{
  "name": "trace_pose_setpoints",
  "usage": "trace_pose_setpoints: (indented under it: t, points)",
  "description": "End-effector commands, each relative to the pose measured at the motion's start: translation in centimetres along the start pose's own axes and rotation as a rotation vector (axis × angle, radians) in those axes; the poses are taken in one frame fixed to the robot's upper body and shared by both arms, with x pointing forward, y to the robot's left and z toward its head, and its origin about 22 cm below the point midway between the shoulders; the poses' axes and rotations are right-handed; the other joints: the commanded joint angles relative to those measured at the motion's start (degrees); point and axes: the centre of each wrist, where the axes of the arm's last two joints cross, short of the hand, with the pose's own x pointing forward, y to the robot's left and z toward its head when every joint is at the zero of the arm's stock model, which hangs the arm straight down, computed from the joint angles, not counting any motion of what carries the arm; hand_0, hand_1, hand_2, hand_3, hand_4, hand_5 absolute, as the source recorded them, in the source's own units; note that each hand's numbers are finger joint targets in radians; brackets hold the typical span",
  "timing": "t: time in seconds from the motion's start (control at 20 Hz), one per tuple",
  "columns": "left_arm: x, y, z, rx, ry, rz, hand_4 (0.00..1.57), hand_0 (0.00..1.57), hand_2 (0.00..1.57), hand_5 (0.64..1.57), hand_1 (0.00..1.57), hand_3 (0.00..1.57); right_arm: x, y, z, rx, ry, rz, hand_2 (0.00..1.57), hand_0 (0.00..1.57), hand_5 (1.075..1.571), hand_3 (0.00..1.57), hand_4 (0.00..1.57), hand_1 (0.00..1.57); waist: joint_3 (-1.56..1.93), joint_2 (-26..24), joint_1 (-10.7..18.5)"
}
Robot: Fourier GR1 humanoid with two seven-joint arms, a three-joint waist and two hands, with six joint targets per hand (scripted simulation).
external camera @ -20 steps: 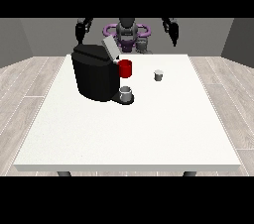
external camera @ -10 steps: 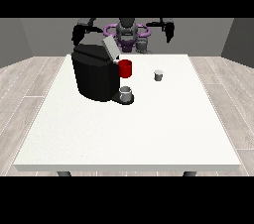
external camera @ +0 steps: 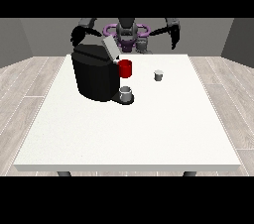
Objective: Insert the coffee pod into the coffee machine and close the lid
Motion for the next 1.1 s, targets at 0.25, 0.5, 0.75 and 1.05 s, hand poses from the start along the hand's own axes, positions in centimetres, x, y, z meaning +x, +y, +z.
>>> trace_pose_setpoints:
  t: [0.25,0.5,0.75,1.05]
  points:
    - [0.2,3.4,-4.8,0.004,0.125,-0.078,0.0,0.0,0.0,1.571,0.0,0.0,1.5,2.1,-1.2,0.087,-0.047,-0.027,0.0,0.0,1.571,0.0,0.28,0.0,-0.01,4.6,-4.2]
    - [-0.9,4.1,-6.7,0.02,0.152,-0.082,0.0,0.0,0.0,1.571,0.0,0.0,2.2,2.3,-2.7,0.08,-0.06,-0.015,0.0,0.0,1.571,0.0,0.34,0.0,-0.01,7.8,-4.2]
    - [-2.4,4.8,-6.9,0.006,0.224,-0.138,0.0,0.0,0.0,1.571,0.0,0.0,2.2,0.9,-3.6,0.062,0.006,0.014,0.0,0.0,1.571,0.0,0.37,0.0,-0.01,7.8,-3.7]
    - [-3.8,0.2,-7.3,-0.073,0.232,-0.253,0.0,0.0,0.11,1.571,0.0,0.0,1.6,4.0,-3.7,0.058,0.0,0.037,0.0,0.0,1.571,0.0,0.42,0.0,-0.02,8.3,-3.6]
